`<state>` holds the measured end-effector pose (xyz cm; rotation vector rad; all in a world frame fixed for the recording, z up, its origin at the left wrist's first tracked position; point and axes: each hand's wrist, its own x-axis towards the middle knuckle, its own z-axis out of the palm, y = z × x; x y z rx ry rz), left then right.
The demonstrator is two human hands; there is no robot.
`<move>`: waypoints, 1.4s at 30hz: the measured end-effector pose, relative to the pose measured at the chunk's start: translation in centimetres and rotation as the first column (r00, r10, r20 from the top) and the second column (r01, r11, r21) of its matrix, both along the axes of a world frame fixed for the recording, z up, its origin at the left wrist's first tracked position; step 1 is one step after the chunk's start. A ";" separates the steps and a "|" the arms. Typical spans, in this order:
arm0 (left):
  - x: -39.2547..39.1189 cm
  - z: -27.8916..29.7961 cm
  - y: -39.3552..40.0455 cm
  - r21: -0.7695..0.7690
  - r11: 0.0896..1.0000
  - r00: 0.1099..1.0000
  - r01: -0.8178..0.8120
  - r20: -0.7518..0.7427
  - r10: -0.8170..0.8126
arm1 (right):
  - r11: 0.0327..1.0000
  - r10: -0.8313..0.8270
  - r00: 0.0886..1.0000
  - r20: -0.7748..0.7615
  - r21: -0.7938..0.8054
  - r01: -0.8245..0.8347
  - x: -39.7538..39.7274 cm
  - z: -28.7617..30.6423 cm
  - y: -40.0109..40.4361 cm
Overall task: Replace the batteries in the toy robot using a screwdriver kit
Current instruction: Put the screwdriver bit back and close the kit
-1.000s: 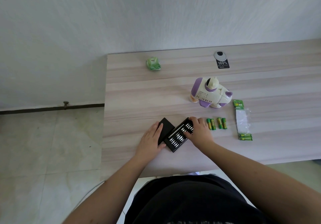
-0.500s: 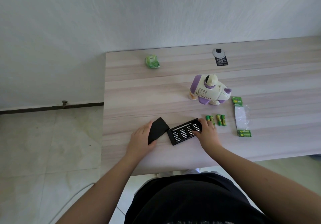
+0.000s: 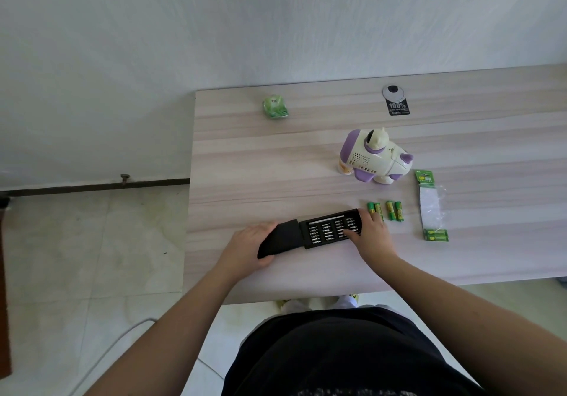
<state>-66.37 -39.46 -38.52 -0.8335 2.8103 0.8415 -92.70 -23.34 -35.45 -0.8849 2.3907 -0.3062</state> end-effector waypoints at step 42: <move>-0.1 -0.4 -0.5 0.058 0.998 0.998 0.025 -0.052 -0.022 | 1.000 0.022 1.000 0.003 0.010 -0.022 -0.2 -0.2 -0.1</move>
